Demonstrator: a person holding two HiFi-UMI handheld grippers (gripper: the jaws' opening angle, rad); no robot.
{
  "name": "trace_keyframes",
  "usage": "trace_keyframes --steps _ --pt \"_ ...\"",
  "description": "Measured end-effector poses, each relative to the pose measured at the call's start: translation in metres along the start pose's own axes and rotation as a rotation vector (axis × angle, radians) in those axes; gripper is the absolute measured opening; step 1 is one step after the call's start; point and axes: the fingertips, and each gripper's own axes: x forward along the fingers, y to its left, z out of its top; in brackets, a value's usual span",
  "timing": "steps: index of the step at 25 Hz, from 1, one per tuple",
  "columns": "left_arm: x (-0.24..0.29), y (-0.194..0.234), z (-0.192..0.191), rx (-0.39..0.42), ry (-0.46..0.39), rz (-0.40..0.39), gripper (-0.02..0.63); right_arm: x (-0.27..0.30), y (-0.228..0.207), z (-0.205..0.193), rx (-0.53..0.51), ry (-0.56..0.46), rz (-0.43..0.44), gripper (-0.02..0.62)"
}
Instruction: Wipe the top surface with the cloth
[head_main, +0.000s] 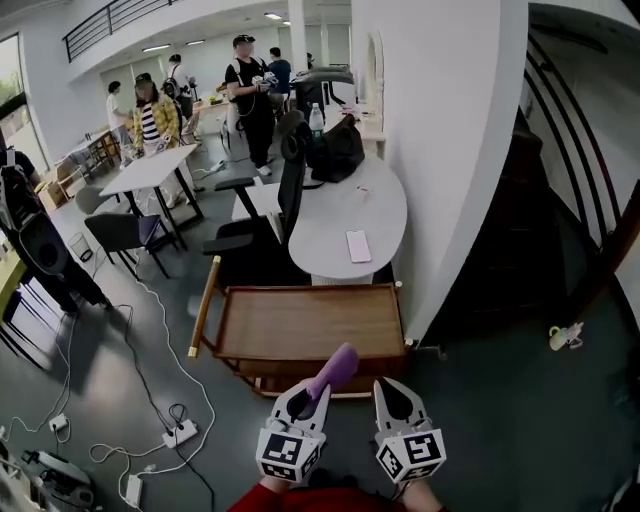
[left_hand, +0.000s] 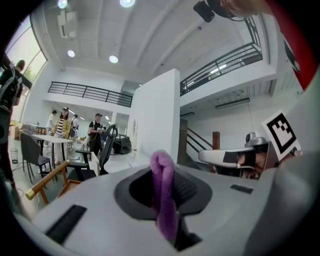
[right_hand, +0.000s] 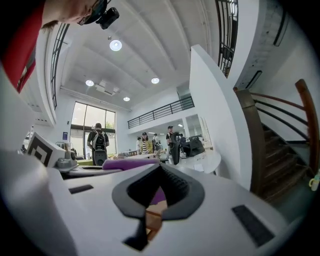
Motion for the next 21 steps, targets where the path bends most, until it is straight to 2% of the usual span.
trace_keyframes --steps 5,21 --pt "0.003 0.001 0.003 -0.023 0.01 0.011 0.057 0.005 -0.007 0.001 0.006 0.017 -0.006 0.012" --pt "0.008 0.007 0.01 -0.018 0.022 0.029 0.057 0.013 -0.02 0.016 0.0 0.013 -0.026 0.012"
